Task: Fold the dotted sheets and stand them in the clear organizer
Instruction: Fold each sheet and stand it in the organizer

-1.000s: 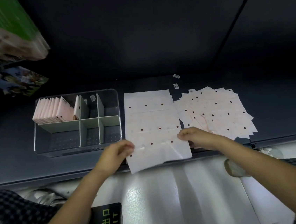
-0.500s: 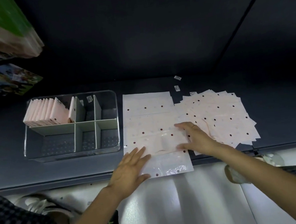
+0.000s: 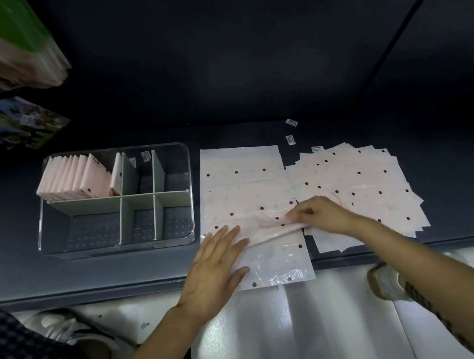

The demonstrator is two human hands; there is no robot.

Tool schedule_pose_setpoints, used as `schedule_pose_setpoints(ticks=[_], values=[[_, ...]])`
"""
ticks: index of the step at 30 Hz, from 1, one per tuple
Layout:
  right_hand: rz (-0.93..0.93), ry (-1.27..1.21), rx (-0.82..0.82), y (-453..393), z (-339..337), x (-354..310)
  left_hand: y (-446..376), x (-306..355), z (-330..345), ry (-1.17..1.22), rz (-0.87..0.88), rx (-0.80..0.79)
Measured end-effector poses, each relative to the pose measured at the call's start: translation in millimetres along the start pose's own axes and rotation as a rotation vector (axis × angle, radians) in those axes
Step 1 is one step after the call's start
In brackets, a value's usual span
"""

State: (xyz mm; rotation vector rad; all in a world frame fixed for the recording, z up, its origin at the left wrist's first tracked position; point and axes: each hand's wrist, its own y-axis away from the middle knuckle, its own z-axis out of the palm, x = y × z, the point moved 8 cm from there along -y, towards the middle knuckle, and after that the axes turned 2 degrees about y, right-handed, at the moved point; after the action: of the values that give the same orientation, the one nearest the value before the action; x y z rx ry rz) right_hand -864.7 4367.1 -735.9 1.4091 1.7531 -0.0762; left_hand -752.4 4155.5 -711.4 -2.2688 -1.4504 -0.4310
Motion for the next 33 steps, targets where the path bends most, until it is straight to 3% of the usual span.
schedule_pose_setpoints(ticks=[3, 7, 11, 14, 18, 21, 27, 33], values=[[0.093, -0.153, -0.019, -12.6, -16.0, -8.1, -3.8, 11.3, -10.8, -0.012, 0.069, 0.104], [0.094, -0.263, 0.186, -37.9, -39.6, -26.6, -4.5, 17.2, -9.9, -0.049, 0.109, 0.097], [0.122, 0.051, 0.424, -50.5, -51.7, -32.7, -3.2, 10.7, 0.9, -0.137, 0.07, 0.005], [-0.055, 0.229, 0.564, -28.4, -42.2, -48.4, -4.0, 2.1, 4.5, -0.159, 0.023, -0.049], [-0.354, 0.436, 0.35, 15.6, 23.5, -58.5, -7.5, 3.7, 11.1, -0.21, 0.087, -0.093], [-0.506, 0.65, 0.316, 42.9, 62.4, -55.7, -7.7, 6.4, 20.8, -0.265, 0.109, -0.145], [-0.533, 0.902, 0.184, 58.5, 80.0, -23.6, 11.1, 1.0, 24.9, -0.331, 0.108, -0.156], [-0.505, 0.812, 0.298, 71.1, 41.6, -6.5, 26.6, -17.4, 10.6, -0.282, 0.088, -0.208]])
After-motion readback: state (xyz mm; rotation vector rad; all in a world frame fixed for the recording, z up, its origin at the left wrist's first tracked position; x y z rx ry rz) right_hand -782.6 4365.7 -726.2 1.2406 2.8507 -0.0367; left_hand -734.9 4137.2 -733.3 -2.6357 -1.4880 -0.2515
